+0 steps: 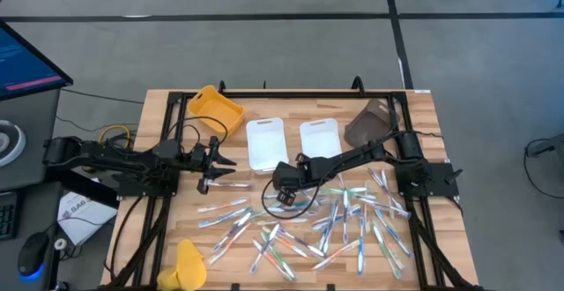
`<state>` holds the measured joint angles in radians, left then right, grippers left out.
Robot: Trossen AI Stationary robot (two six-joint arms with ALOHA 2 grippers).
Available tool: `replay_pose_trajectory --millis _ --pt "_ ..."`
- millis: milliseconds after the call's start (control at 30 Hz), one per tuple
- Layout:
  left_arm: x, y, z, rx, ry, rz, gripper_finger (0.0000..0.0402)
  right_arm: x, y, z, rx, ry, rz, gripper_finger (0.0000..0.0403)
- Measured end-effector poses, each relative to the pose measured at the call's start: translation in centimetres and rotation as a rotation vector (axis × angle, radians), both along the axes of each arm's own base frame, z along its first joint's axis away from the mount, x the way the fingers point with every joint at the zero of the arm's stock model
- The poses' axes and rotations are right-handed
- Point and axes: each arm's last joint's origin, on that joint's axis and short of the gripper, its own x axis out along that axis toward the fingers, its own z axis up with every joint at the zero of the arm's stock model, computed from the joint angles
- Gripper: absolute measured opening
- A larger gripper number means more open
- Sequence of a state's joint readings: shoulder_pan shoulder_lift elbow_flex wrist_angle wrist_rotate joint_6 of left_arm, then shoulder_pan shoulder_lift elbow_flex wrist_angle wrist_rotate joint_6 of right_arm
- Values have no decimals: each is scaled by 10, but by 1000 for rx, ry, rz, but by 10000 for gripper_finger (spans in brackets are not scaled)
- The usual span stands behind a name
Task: Pick & Place Toothbrushes
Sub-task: Put the purple toothbrush into the right white bin
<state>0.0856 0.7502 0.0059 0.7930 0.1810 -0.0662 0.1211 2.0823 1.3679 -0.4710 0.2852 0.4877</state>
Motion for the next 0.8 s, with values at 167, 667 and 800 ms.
replay_pose_trajectory --millis 167,667,800 --pt "0 0 0 1 0 0 86 5 2 9 0 -13 9 9" --pt "0 0 0 1 4 0 86 13 27 67 -105 72 76 4" --pt "0 0 -1 1 6 0 86 5 40 85 -106 151 73 4"
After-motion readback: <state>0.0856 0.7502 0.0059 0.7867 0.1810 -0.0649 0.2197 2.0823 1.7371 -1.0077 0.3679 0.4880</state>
